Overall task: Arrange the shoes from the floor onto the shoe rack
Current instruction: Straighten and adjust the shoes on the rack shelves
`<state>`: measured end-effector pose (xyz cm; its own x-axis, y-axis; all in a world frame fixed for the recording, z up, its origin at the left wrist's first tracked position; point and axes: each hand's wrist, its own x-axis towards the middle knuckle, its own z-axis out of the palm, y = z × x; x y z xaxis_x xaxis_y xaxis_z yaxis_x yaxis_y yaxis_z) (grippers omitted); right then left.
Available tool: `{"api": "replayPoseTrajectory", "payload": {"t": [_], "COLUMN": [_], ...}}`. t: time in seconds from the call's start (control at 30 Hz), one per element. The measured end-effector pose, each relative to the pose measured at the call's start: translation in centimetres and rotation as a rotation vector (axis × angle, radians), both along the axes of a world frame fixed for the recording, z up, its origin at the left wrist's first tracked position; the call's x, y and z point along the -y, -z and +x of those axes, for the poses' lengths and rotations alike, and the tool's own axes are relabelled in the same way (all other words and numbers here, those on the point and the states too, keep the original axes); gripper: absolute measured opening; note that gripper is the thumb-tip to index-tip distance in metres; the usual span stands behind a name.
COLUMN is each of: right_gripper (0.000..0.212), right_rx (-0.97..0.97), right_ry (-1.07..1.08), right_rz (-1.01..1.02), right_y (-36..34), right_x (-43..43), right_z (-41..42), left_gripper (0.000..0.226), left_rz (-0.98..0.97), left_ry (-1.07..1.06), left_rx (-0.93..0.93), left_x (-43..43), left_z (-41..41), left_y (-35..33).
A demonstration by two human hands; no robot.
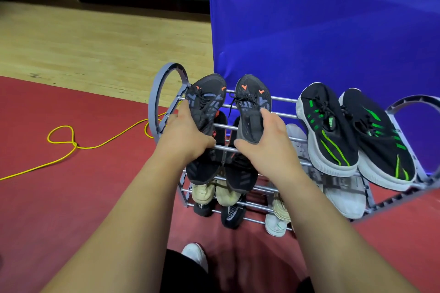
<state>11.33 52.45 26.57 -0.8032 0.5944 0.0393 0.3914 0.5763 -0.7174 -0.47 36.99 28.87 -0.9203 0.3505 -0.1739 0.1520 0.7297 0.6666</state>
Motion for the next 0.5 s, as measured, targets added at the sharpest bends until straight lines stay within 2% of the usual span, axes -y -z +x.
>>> {"api": "replayPoseTrajectory", "payload": {"t": [0.1, 0.3, 0.4, 0.5], "right_gripper": [0.092, 0.11, 0.115, 0.111], "right_rx": [-0.047, 0.01, 0.029, 0.031], "right_ry": [0.012, 0.073, 0.063, 0.061], "right_rz": [-0.039, 0.025, 0.074, 0.084], "right_y": [-0.4, 0.2, 0.5, 0.6], "right_x": [-0.5, 0.0, 0.3, 0.4], "right_z": [0.0, -0.3, -0.3, -0.2], "left_gripper": [0.113, 0.125, 0.115, 0.101], "left_rz": [0.024, 0.074, 0.096, 0.121], "left_ry": [0.035, 0.006, -0.004, -0.027], "left_rx": [-0.011, -0.034, -0.02, -0.06], "left_x": [0.4, 0.9, 1.1, 1.0], "left_z": [-0.2, -0.4, 0.0, 0.3], "left_y": [0.2, 0.8, 0.7, 1.1]}}
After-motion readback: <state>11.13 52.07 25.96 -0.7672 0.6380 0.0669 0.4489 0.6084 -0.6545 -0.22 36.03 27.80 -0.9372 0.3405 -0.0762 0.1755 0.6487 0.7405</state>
